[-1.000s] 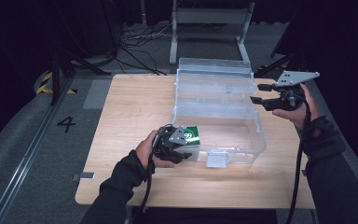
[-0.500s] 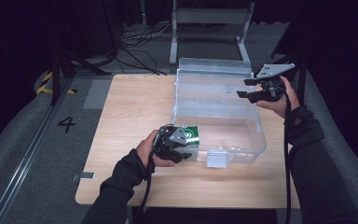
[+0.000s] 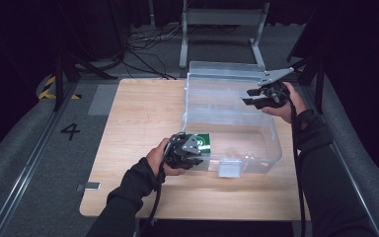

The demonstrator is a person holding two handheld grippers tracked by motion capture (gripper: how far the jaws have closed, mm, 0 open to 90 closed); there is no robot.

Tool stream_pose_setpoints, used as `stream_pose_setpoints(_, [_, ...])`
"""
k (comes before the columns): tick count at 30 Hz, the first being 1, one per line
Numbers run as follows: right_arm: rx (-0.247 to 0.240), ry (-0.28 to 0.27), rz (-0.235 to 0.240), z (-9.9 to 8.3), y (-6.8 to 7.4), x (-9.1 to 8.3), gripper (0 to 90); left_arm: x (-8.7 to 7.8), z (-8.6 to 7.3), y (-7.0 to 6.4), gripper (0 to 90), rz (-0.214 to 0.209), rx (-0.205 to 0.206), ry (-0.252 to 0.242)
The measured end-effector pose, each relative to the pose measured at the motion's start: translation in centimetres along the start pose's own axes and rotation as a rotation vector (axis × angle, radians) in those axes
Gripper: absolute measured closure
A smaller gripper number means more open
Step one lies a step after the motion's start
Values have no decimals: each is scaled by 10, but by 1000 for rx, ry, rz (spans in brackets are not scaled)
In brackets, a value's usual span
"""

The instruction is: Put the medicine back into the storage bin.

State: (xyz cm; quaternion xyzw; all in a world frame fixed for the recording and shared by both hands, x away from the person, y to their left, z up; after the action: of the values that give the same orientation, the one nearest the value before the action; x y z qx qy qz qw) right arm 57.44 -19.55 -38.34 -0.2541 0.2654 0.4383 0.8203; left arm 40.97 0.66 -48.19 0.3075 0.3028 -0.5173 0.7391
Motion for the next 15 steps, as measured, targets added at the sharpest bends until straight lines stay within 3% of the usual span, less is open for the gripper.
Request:
stream_pose_setpoints(3, [-19,33,13,-1,0,7,663,0,0,0,784,7,8,4])
stream_pose_setpoints(6, [-26,37,3,0,0,9,632,0,0,0,787,-2,15,5])
stream_pose_setpoints(11, [7,-41,-26,14,-13,0,578,0,0,0,789,-8,13,-4])
stream_pose_setpoints(15, [0,1,-24,9,-19,7,551,0,0,0,791,-13,10,-1])
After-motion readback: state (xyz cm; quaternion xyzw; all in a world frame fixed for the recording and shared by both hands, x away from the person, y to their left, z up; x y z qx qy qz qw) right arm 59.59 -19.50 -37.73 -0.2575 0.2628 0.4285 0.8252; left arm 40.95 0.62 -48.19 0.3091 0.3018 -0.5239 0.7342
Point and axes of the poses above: each handheld gripper's, and its own axes: x roughly forward along the jaws, z roughly out of its top, y roughly to its left, the point moved 10 cm from there along x, roughly forward along the jaws, and after that the axes turned 4 degrees about z, right-handed, at the moved point
